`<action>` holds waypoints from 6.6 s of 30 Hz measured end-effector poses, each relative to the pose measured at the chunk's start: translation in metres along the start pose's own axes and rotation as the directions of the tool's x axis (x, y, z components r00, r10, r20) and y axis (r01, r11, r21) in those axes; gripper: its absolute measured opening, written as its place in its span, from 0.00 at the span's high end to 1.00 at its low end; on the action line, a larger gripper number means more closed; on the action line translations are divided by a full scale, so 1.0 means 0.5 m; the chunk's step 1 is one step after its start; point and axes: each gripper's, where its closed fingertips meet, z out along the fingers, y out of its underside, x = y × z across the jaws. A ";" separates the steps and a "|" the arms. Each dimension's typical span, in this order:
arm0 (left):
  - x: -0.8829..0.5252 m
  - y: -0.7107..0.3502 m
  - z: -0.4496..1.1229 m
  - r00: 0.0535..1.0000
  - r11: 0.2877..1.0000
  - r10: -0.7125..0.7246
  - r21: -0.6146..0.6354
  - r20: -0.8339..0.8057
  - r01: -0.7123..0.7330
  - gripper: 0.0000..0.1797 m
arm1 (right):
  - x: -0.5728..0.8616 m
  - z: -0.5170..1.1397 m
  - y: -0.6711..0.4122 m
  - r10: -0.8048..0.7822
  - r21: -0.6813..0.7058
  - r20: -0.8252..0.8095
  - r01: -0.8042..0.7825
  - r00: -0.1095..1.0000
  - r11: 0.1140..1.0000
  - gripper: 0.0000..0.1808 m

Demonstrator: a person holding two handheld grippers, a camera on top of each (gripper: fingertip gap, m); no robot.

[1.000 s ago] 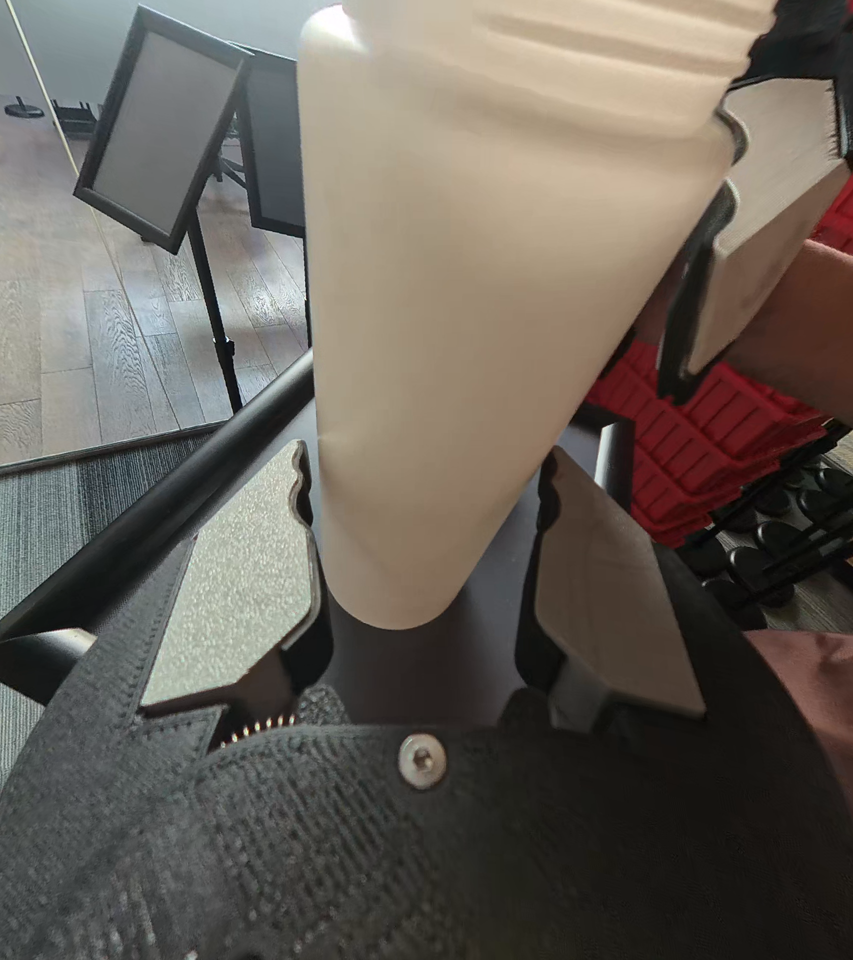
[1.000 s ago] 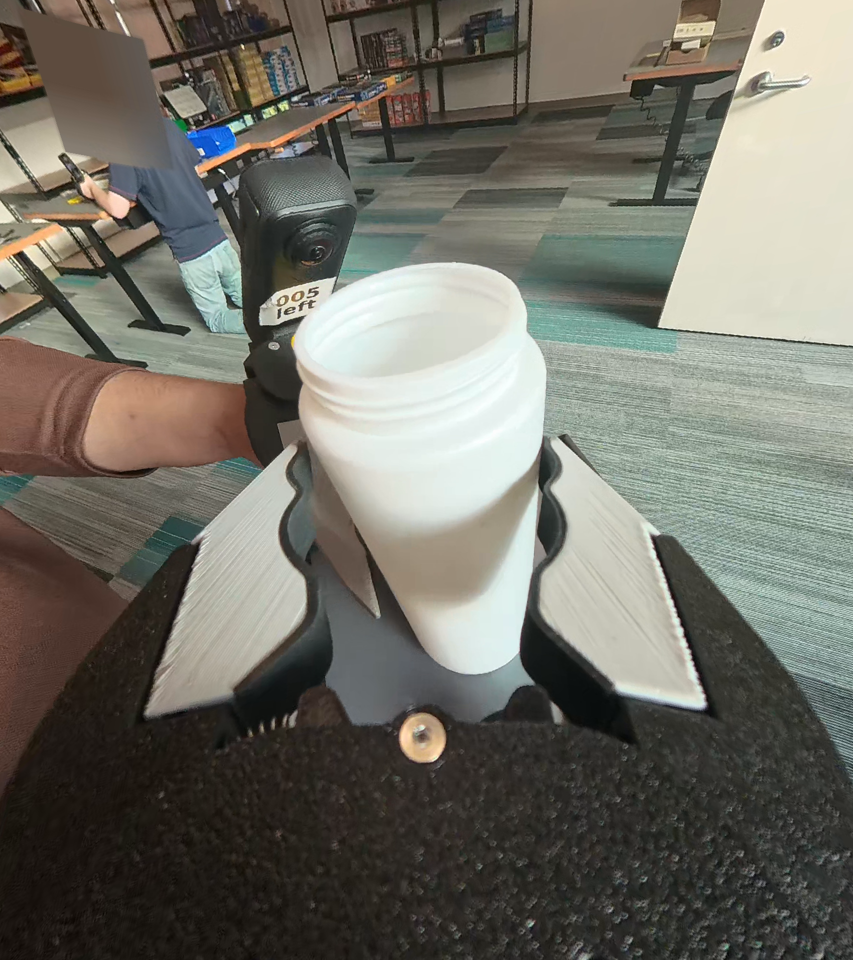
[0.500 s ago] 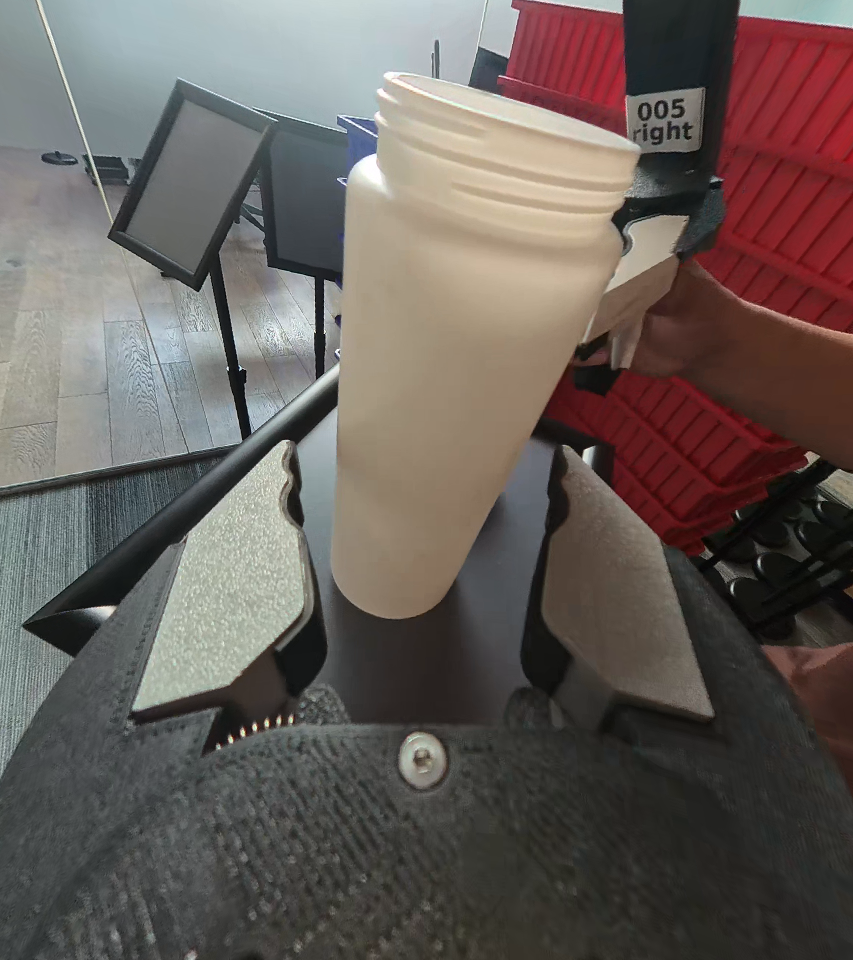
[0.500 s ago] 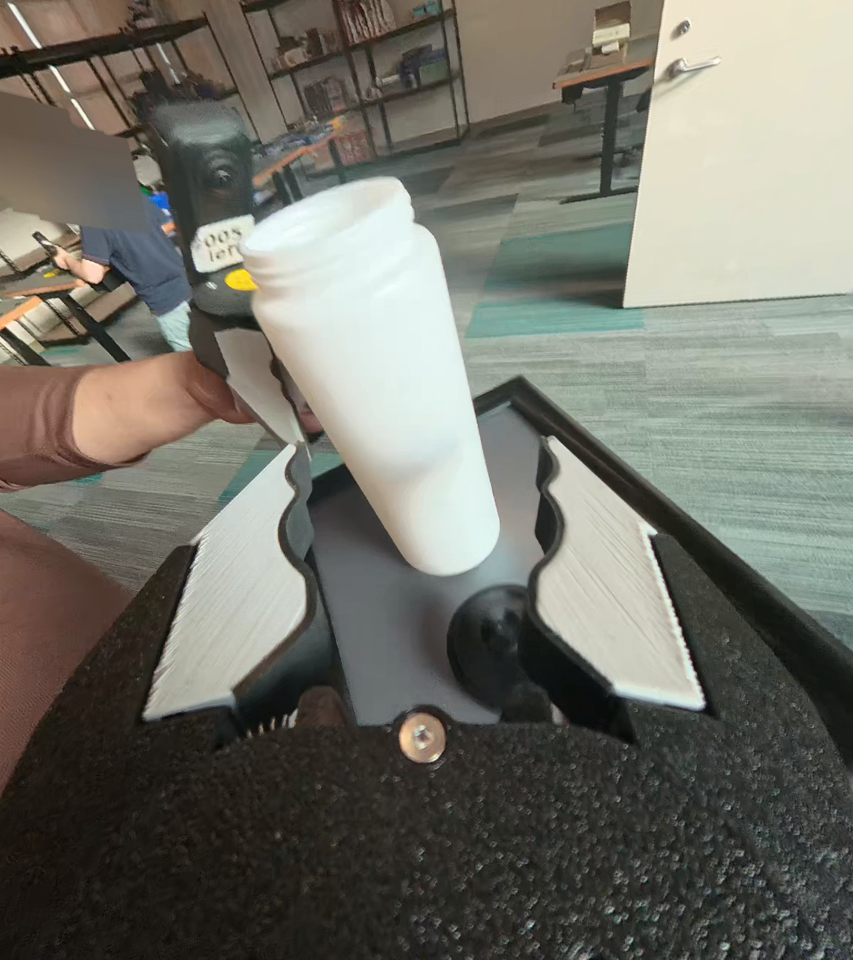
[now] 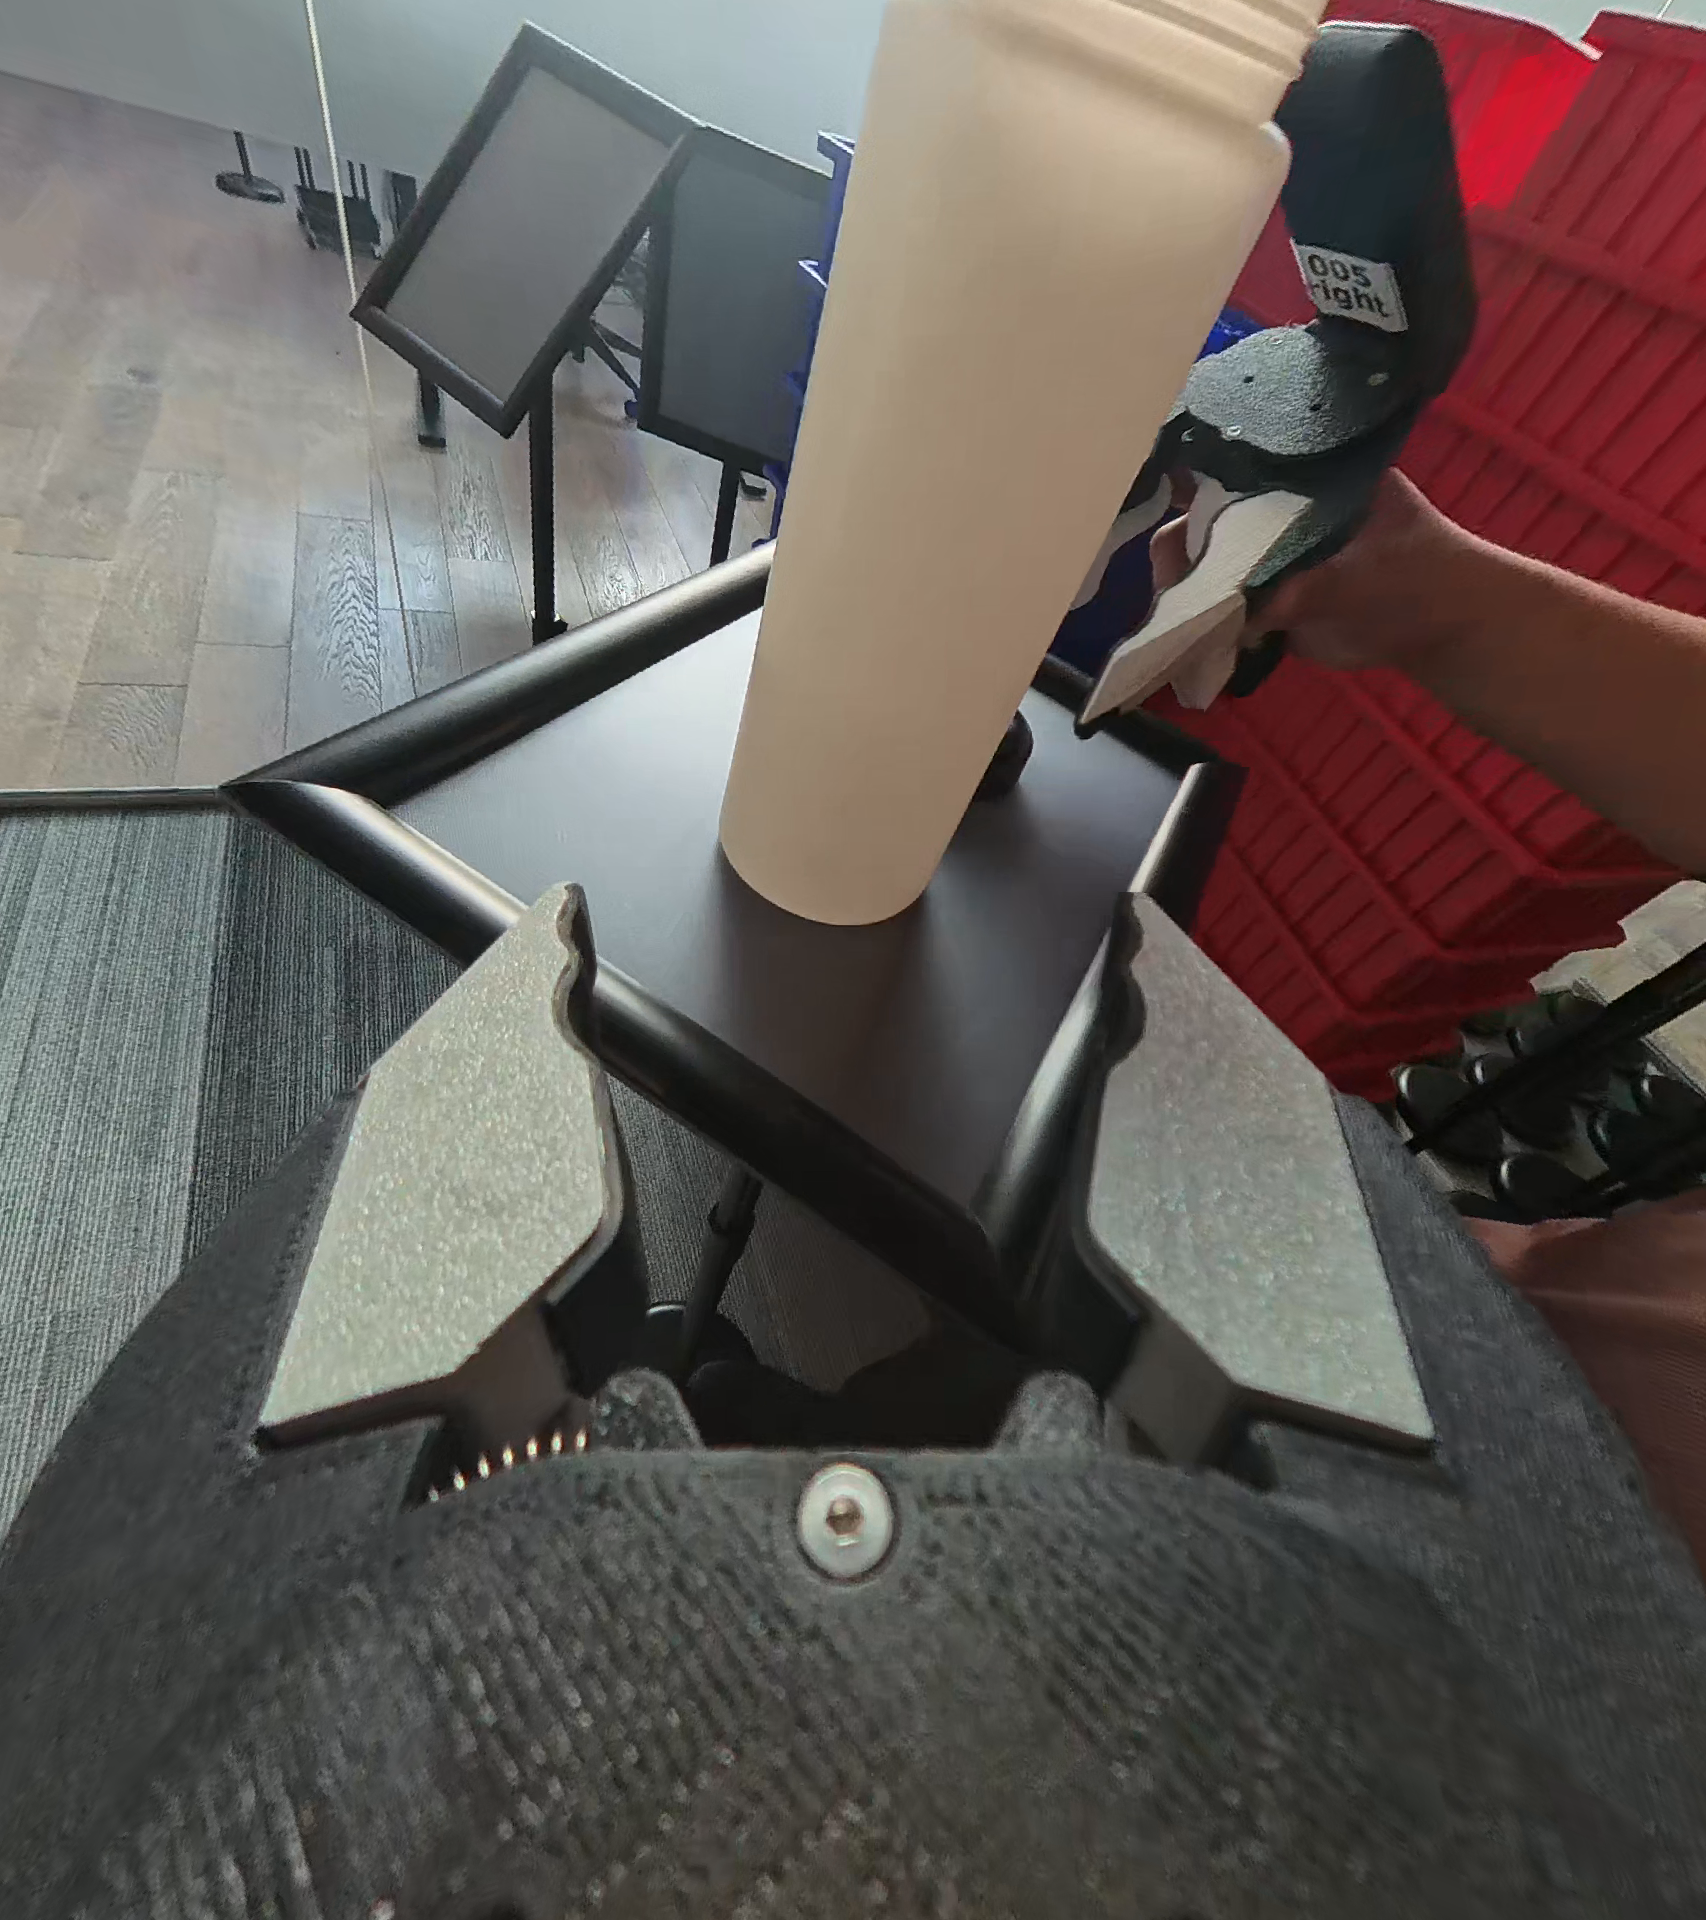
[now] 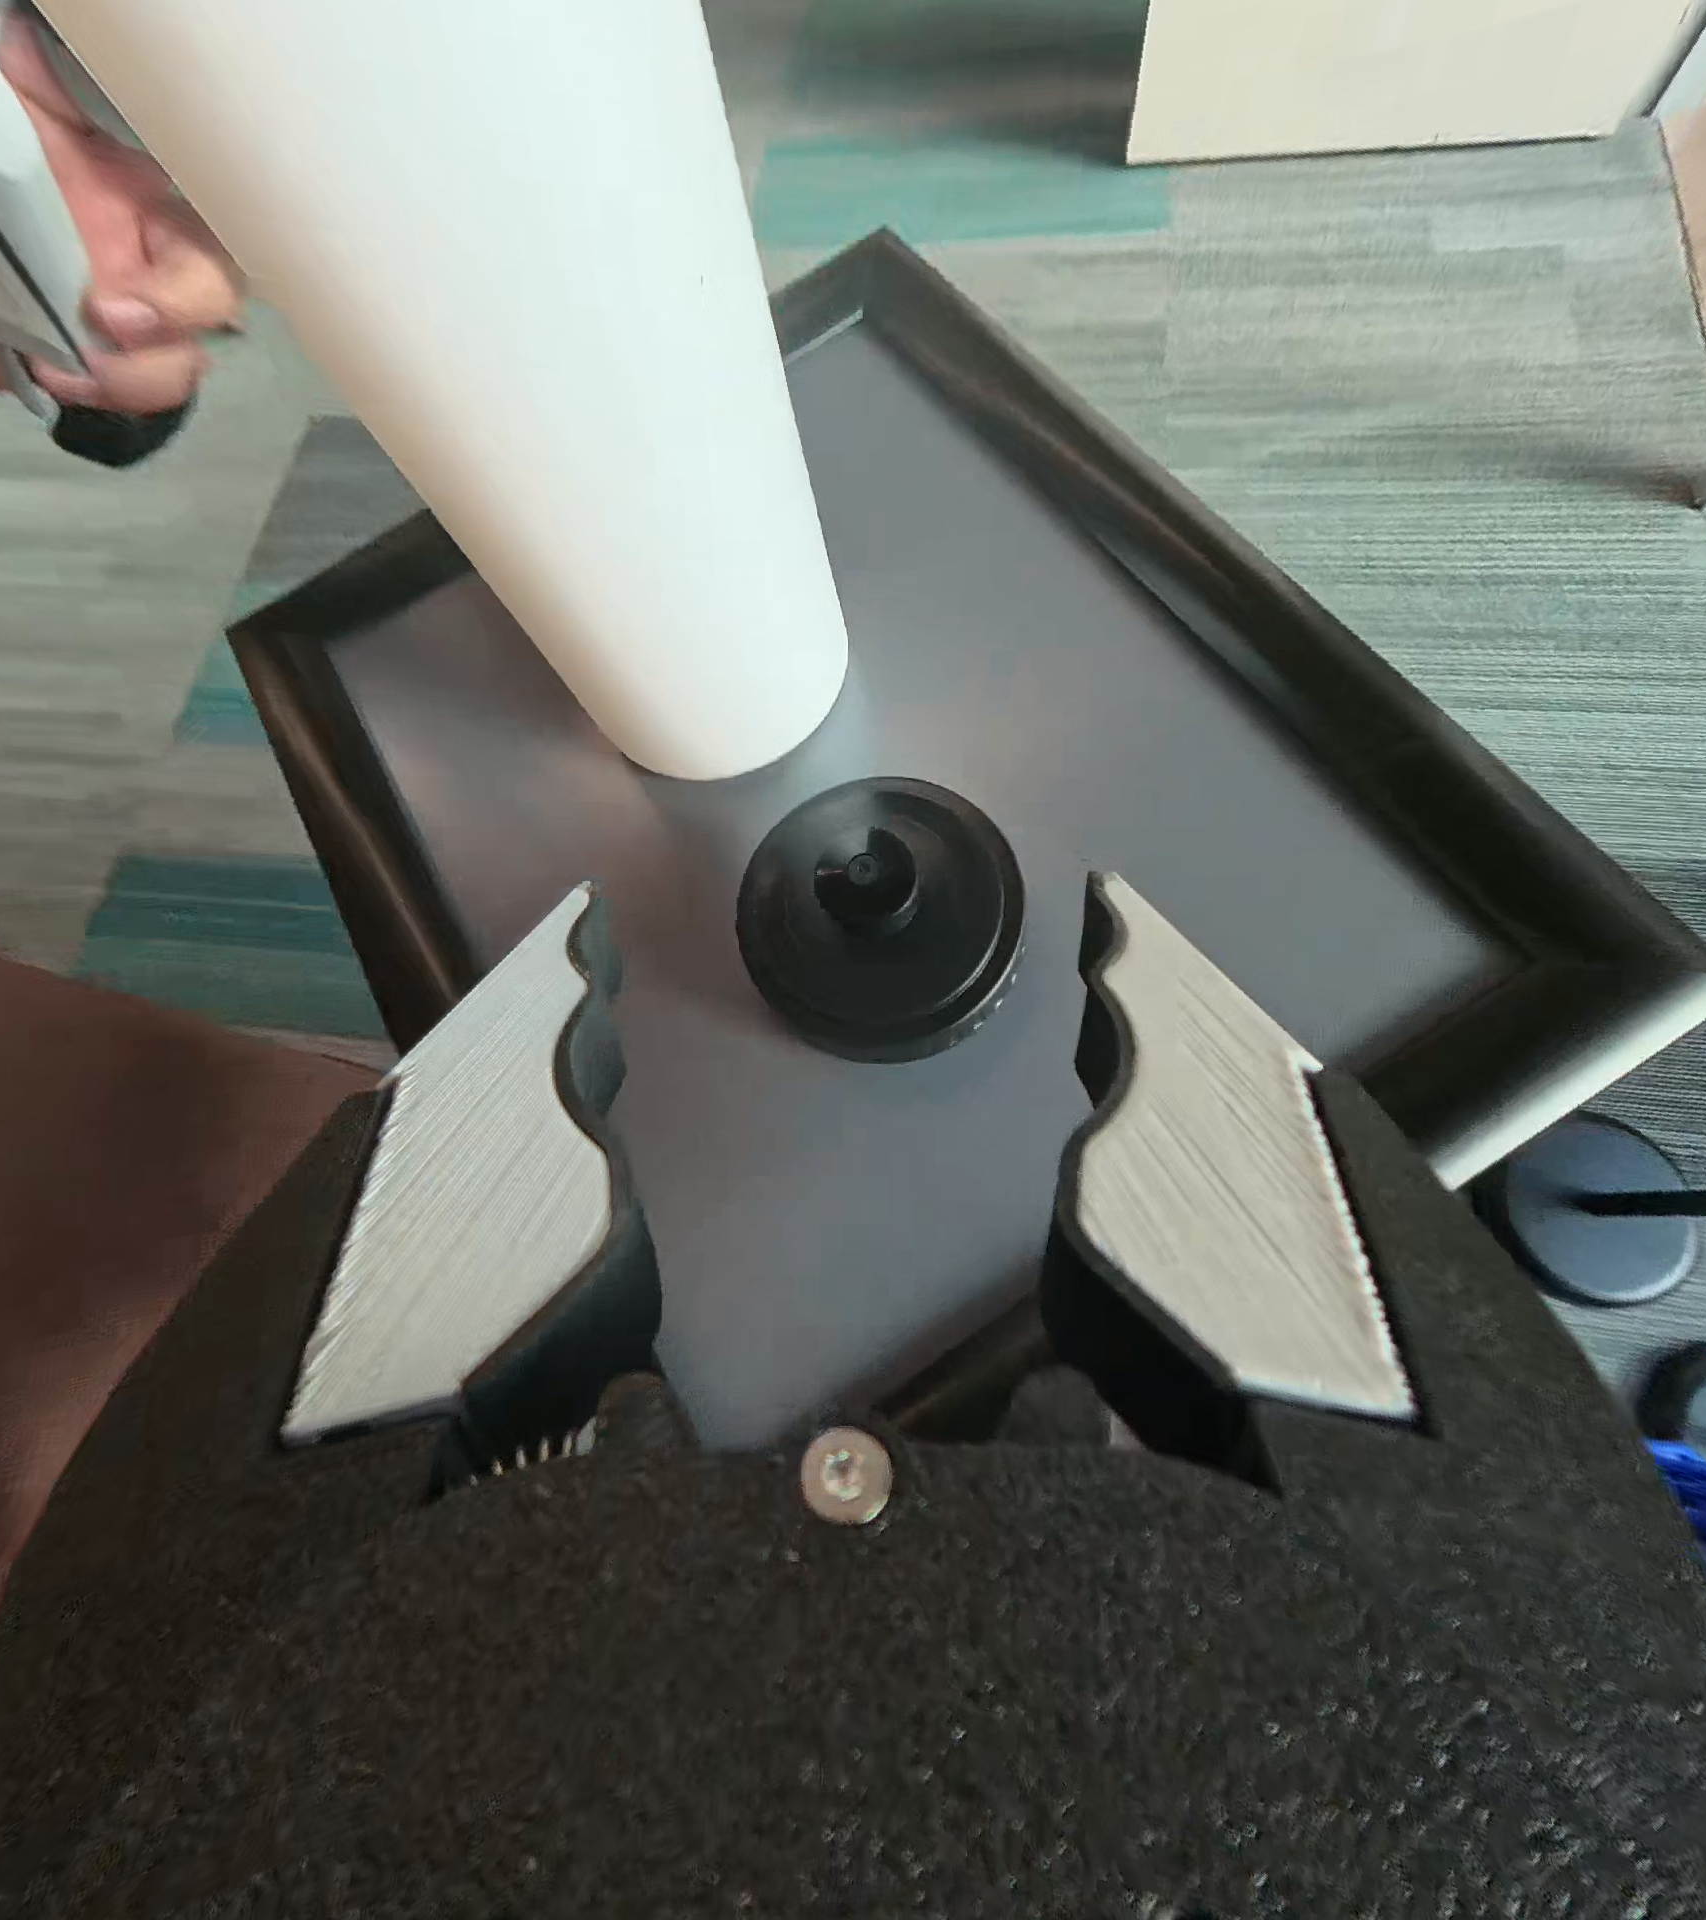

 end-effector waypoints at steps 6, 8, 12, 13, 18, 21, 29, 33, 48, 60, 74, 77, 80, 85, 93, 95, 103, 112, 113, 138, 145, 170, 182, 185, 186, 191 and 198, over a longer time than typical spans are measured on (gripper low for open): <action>0.022 0.031 -0.020 1.000 1.000 -0.006 -0.002 0.000 0.006 0.46 | 0.006 0.053 0.024 -0.090 -0.146 -0.051 0.082 0.995 0.986 0.55; 0.025 0.040 -0.029 1.000 1.000 -0.015 -0.003 0.001 0.015 0.46 | 0.007 0.061 0.032 -0.108 -0.179 -0.057 0.096 0.993 0.979 0.64; 0.028 0.055 -0.046 1.000 1.000 -0.030 -0.003 0.004 0.030 0.47 | -0.002 0.063 0.024 -0.125 -0.176 -0.059 0.113 0.990 0.978 0.63; 0.028 0.058 -0.049 0.999 0.999 -0.032 -0.002 0.006 0.032 0.47 | -0.002 0.060 0.019 -0.125 -0.168 -0.067 0.113 0.990 0.979 0.63; 0.020 0.062 -0.058 0.999 0.999 -0.039 -0.009 0.014 0.039 0.47 | 0.011 0.039 0.006 -0.101 -0.139 -0.082 0.089 0.992 0.986 0.63; 0.016 0.056 -0.047 0.999 0.999 -0.045 -0.006 0.011 0.045 0.48 | 0.020 0.050 0.040 -0.084 -0.202 -0.064 0.070 0.994 0.977 0.64; 0.010 0.028 -0.007 1.000 0.999 -0.006 -0.043 0.025 0.007 0.48 | 0.012 0.028 0.015 -0.107 -0.114 0.010 0.108 0.994 0.988 0.60; -0.005 0.023 0.006 0.997 0.997 -0.049 -0.062 0.058 0.053 0.51 | 0.005 -0.024 -0.031 -0.103 0.069 0.088 0.097 0.991 0.993 0.61; 0.002 -0.197 -0.038 0.990 0.983 0.139 0.123 -0.017 -0.136 0.51 | 0.016 -0.115 -0.011 -0.029 0.242 -0.027 0.035 0.999 0.970 0.59; 0.350 -0.201 -0.224 0.648 0.805 0.551 0.539 -0.525 -0.248 0.62 | -0.385 -0.311 0.156 0.506 0.598 -0.536 -0.120 0.675 0.793 0.63; 1.098 0.415 -0.504 -0.296 0.838 -0.122 0.062 -0.947 -0.542 0.60 | -1.278 -0.632 0.544 0.847 0.856 -0.509 0.018 -0.152 0.517 0.54; 1.300 0.553 -0.613 -0.422 0.785 -0.116 0.177 -0.899 -0.593 0.54 | -1.562 -0.654 0.662 0.813 0.855 -0.454 0.078 -0.366 0.512 0.50; 1.491 0.725 -0.770 -0.521 0.697 -0.251 0.222 -0.816 -0.682 0.56 | -1.866 -0.628 0.799 0.739 0.855 -0.396 0.074 -0.546 0.513 0.55; 1.805 0.956 -1.052 -0.555 0.615 -0.407 0.233 -0.725 -0.754 0.56 | -2.355 -0.579 0.974 0.603 0.879 -0.253 0.081 -0.757 0.470 0.60; 2.193 1.158 -1.232 -0.656 0.462 -0.503 0.467 -0.562 -0.754 0.55 | -2.910 -0.676 1.075 0.342 0.894 -0.077 0.087 -0.937 0.439 0.61; 2.304 1.237 -1.243 -0.626 0.421 -0.534 0.463 -0.569 -0.780 0.55 | -3.022 -0.698 1.128 0.296 0.894 0.006 0.138 -0.955 0.427 0.61; 2.856 1.469 -1.277 -0.697 0.459 -0.463 0.524 -0.549 -0.717 0.50 | -3.464 -0.839 1.357 0.092 0.921 0.261 0.276 -0.961 0.274 0.54; 3.330 1.594 -1.353 -0.709 0.422 -0.488 0.574 -0.509 -0.702 0.53 | -3.987 -1.208 1.508 0.016 0.882 0.321 0.305 -0.947 0.359 0.55; 3.374 1.622 -1.358 -0.702 0.416 -0.478 0.568 -0.527 -0.710 0.53 | -4.062 -1.259 1.529 0.010 0.882 0.313 0.294 -0.950 0.368 0.53; 4.117 1.875 -1.648 -0.231 0.421 -0.299 0.089 -0.926 -0.903 0.60 | -5.504 -2.382 2.035 -0.169 0.959 -0.099 -0.048 -0.981 -0.279 0.64; 4.154 1.894 -1.687 -0.260 0.420 -0.306 0.115 -0.916 -0.900 0.60 | -5.505 -2.383 2.050 0.010 0.982 0.034 0.032 -0.999 -0.186 0.66; 4.448 1.418 -1.813 -0.575 0.792 -0.422 0.023 -0.701 -0.610 0.40 | -4.589 -2.246 1.653 0.795 0.671 -0.562 0.437 -0.228 0.599 0.66; 3.915 1.196 -1.471 -0.461 0.878 -0.242 0.010 -0.854 -0.479 0.52 | -3.631 -1.803 1.585 0.733 0.765 -0.616 -0.001 0.290 0.644 0.65; 3.725 1.165 -1.259 -0.166 0.864 0.115 0.181 -0.979 -0.469 0.53 | -3.444 -1.747 1.552 0.690 0.705 -0.651 -0.085 0.317 0.704 0.78; 3.654 1.148 -1.202 -0.086 0.853 0.185 0.203 -0.979 -0.481 0.53 | -3.384 -1.738 1.533 0.653 0.657 -0.683 -0.117 0.327 0.745 0.82; 3.348 1.101 -1.086 0.056 0.809 0.178 0.114 -0.982 -0.577 0.53 | -3.100 -1.685 1.328 0.320 0.316 -0.772 -0.106 0.549 0.943 0.78; 3.038 1.033 -1.006 0.234 0.868 -0.006 -0.122 -0.972 -0.481 0.52 | -2.810 -1.436 1.160 -0.063 -0.041 -0.374 0.051 0.925 0.998 0.83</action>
